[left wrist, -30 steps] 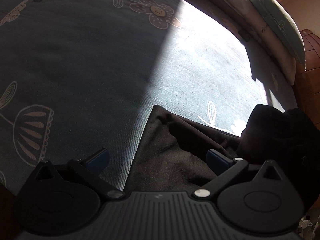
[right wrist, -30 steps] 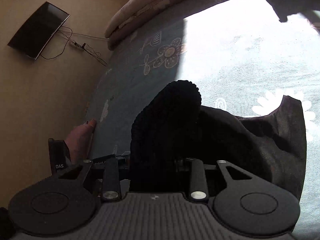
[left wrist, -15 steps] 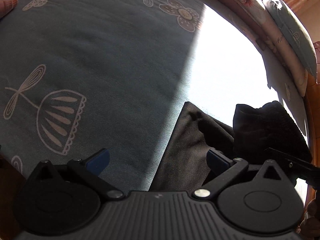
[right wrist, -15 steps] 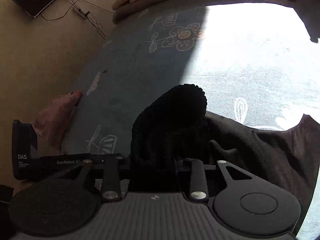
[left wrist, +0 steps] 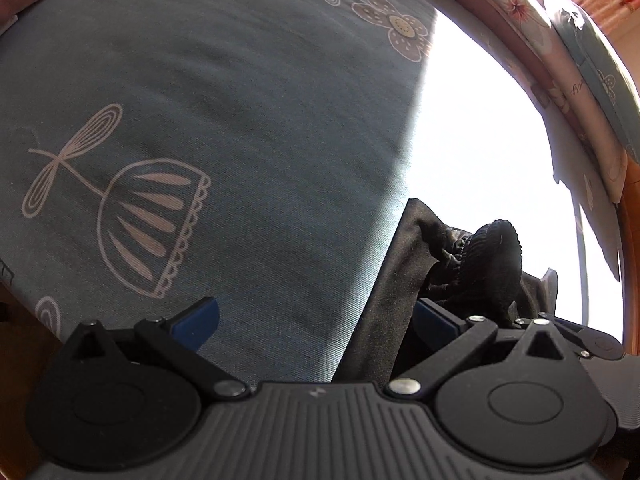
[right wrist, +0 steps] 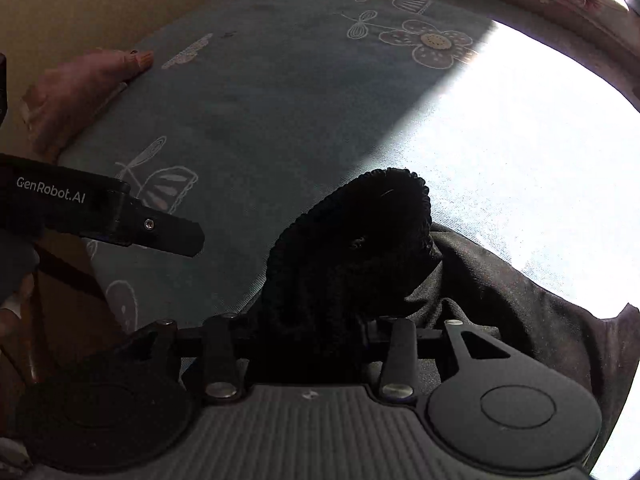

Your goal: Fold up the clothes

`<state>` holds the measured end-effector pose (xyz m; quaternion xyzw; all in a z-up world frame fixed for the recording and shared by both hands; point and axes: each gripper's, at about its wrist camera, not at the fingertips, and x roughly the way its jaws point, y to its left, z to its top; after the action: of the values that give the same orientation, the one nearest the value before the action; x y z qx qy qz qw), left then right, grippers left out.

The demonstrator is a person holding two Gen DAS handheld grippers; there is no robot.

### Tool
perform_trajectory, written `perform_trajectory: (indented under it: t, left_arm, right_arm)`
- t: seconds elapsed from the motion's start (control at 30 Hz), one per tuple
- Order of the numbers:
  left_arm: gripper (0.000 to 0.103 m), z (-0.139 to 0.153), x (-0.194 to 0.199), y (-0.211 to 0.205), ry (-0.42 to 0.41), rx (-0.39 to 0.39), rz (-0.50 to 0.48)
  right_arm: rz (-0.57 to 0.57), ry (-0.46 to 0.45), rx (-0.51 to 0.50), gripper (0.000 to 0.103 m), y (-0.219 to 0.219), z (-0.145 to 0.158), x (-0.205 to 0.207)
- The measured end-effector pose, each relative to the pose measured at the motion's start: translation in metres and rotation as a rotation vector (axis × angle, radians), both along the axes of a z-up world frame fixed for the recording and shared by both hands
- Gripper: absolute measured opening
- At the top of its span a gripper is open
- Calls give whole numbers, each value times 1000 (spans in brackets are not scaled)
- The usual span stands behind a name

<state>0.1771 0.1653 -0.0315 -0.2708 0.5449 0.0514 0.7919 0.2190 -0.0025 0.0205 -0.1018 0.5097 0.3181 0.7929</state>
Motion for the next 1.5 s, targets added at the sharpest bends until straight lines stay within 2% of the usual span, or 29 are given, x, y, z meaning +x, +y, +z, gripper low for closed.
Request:
perform_trajectory:
  t: [0.13,0.23,0.33,0.4,0.53,0.63,0.7,0.77,0.83,0.93,1.03,1.07,1.17,1.27,1.37,1.5]
  left_arm:
    - [102,0,0,3,-4,-6,7]
    - [102,-1,1,3,-22,-36,3]
    - [102,-7,5,-1,-43,-109,-6]
    - [102,-10,8,-6,-73,-184,-15]
    - [102,-4,18,-23,-164,-283,-89]
    - [102,-15,29,-38,-140,-294,-151]
    - [102,-22,35,-46,-105,-235,-168]
    - [102,-16,36,-52,-130,-114,-178]
    - [102,-13,34,-54,-135,-58,-178]
    - [102,-12,20,-50,-118,-37,-144]
    - [101,-11,3,-36,-100,-51,-49]
    - [100,-11,-3,-29,-94,-72,-7]
    - [99,-14,-20,-3,-78,-197,139]
    - [99,-18,-33,12,-75,-310,238]
    - [99,-18,-39,13,-84,-314,259]
    - [99,-21,-43,7,-109,-347,274]
  right_arm:
    - [80,-12,-31,65,9,-5,-8]
    - [128,-19,-42,65,14,-8,-13]
    - [139,-19,-34,65,8,-9,-13]
    - [147,-14,-25,65,6,-9,-13]
    - [181,-7,140,65,-11,9,-14]
    - [150,-6,125,65,-24,12,-12]
    - [121,-10,105,65,-36,12,-9]
    - [86,-12,91,65,-50,14,-6]
    - [51,-2,91,65,-63,14,-2]
    - [54,-3,86,65,-74,13,-5]
    - [132,-30,72,64,-65,10,-14]
    - [161,-37,72,64,-58,9,-18]
    - [256,-52,59,59,-35,2,-36]
    - [326,-87,20,55,-14,-9,-58]
    - [356,-147,-27,55,0,-16,-76]
    - [376,-203,-65,45,13,-20,-89]
